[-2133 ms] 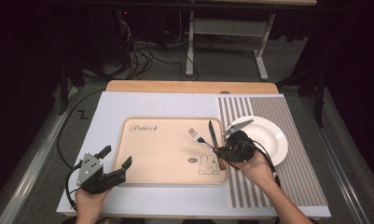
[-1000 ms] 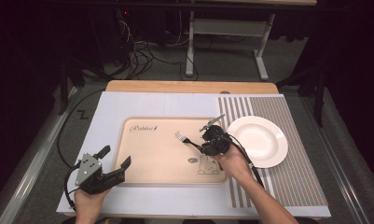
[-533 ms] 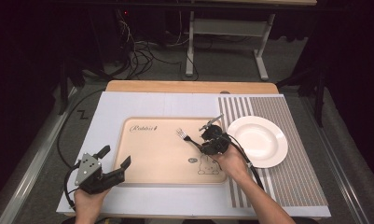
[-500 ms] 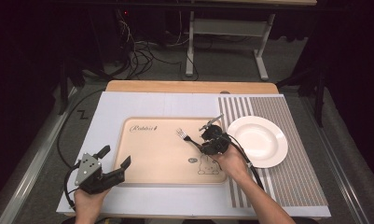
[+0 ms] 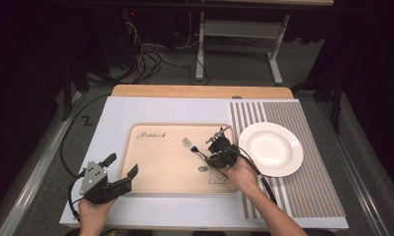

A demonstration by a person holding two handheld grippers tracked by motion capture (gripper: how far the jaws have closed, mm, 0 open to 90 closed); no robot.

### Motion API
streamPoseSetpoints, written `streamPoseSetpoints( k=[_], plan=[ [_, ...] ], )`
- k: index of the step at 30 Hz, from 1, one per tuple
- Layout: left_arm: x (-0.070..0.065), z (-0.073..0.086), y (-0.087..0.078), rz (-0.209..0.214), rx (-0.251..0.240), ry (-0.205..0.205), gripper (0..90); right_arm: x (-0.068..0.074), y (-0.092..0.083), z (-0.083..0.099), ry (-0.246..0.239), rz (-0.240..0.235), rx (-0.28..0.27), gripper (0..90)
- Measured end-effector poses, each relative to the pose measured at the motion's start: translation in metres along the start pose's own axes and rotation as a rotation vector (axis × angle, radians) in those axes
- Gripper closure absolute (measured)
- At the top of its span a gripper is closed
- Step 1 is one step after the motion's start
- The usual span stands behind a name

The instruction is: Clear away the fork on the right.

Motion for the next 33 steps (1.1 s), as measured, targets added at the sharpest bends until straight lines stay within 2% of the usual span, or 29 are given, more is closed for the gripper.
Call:
streamPoseSetpoints(
  k=[3,5,6,8,11,12,13,15,17,19,20,21,22,26,33],
  plan=[
    [0.0,-0.001,-0.001,-0.001,-0.005,0.003,19.2,0.002,0.001,0.0,0.003,-0.001,0.005,78.0],
    [0.0,0.0,-0.001,-0.003,-0.003,0.0,19.3,0.0,0.002,0.0,-0.023,-0.004,-0.002,77.7],
    [0.001,0.0,0.0,-0.003,-0.002,-0.004,19.2,0.0,0.001,0.0,-0.003,-0.009,0.0,77.0],
    [0.001,0.0,-0.001,-0.008,-0.001,-0.005,19.2,-0.001,0.0,0.0,-0.006,-0.009,0.0,76.1],
    [0.0,-0.001,-0.002,-0.004,-0.01,-0.003,19.2,-0.001,-0.004,0.0,-0.007,-0.012,-0.024,72.4],
    [0.001,-0.001,-0.002,-0.004,-0.011,-0.006,19.2,-0.002,-0.005,-0.001,-0.029,-0.012,-0.037,72.4],
    [0.001,-0.001,-0.002,-0.004,-0.009,-0.008,19.2,-0.001,-0.007,-0.001,-0.008,-0.009,-0.037,72.2],
    [0.002,0.0,0.0,-0.001,-0.005,-0.014,19.2,-0.001,-0.009,-0.003,-0.014,-0.005,-0.052,72.3],
    [0.002,0.0,0.0,0.002,-0.006,-0.011,19.2,0.0,-0.011,-0.004,-0.027,-0.002,-0.072,75.9],
    [0.001,-0.001,-0.001,0.002,-0.007,-0.009,19.2,0.002,-0.011,-0.005,-0.035,-0.002,-0.066,81.1],
    [0.001,-0.001,-0.001,0.001,-0.009,-0.01,19.2,0.006,-0.008,-0.005,-0.064,-0.04,-0.064,87.9],
    [0.002,-0.001,-0.002,-0.004,-0.01,-0.01,19.2,0.006,-0.008,-0.005,-0.064,-0.04,-0.064,87.9],
    [0.002,-0.001,-0.002,0.001,-0.011,-0.015,19.2,0.009,-0.004,-0.005,-0.087,-0.044,-0.048,90.0],
    [0.003,-0.001,0.0,-0.001,-0.011,-0.013,19.1,0.012,0.001,-0.005,-0.093,-0.055,-0.033,90.0],
    [0.002,-0.001,0.0,0.002,-0.011,-0.01,19.7,0.012,0.008,-0.005,-0.093,-0.039,-0.037,90.0]
  ],
)
Point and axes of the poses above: each handheld gripper's, and its own axes: y roughly forward along the jaws, z roughly out of its underside, x roughly to its left, the point moved 4 cm from there along y, roughly forward along the jaws
